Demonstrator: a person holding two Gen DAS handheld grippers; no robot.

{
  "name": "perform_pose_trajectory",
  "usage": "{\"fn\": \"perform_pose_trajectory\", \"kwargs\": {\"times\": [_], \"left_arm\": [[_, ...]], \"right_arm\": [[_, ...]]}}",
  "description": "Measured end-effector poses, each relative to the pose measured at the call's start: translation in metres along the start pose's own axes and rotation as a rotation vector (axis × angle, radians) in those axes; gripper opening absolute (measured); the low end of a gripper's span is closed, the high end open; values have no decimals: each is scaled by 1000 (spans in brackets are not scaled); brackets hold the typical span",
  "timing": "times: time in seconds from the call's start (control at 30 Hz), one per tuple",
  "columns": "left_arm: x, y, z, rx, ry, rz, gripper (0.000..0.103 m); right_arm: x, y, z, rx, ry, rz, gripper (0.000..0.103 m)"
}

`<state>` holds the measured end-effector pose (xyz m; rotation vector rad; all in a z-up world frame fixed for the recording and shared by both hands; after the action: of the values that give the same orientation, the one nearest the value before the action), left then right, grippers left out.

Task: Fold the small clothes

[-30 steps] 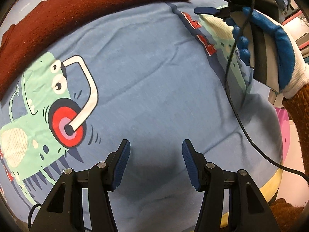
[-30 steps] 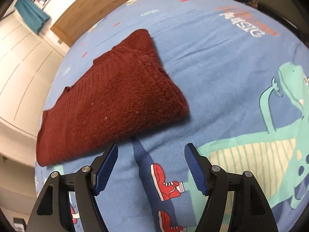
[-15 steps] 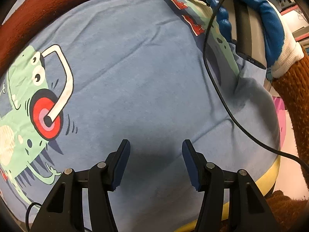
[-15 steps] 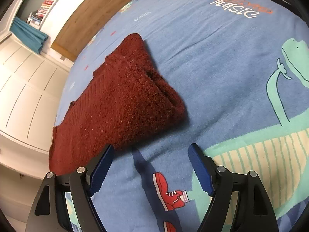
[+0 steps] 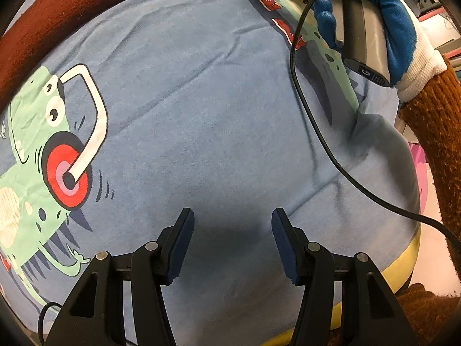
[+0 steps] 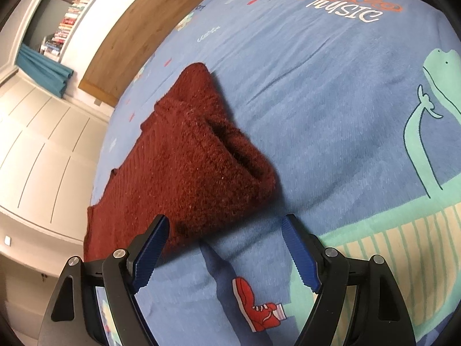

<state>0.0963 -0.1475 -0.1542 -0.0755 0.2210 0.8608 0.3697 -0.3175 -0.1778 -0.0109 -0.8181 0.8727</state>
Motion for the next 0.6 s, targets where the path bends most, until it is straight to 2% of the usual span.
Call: {"fn": "perform_pose_trajectory", "kwargs": {"times": [0.6], "left_arm": [[-8,-9,-19,5,3,-8,50]], "right_arm": [[-5,0,5,-23,-35,-40,82]]}}
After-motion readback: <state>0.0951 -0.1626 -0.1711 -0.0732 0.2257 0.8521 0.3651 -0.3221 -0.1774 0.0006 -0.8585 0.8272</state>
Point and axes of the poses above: each gripper's, at about its wrist camera, not at the fingertips, and z roughly against the way its jaws point, x to its left, y to its underside, the point moved 3 cm from there along -z, roughly the way its jaws point, and after that the axes turned 1 degree about x, right-handed, at the moved point
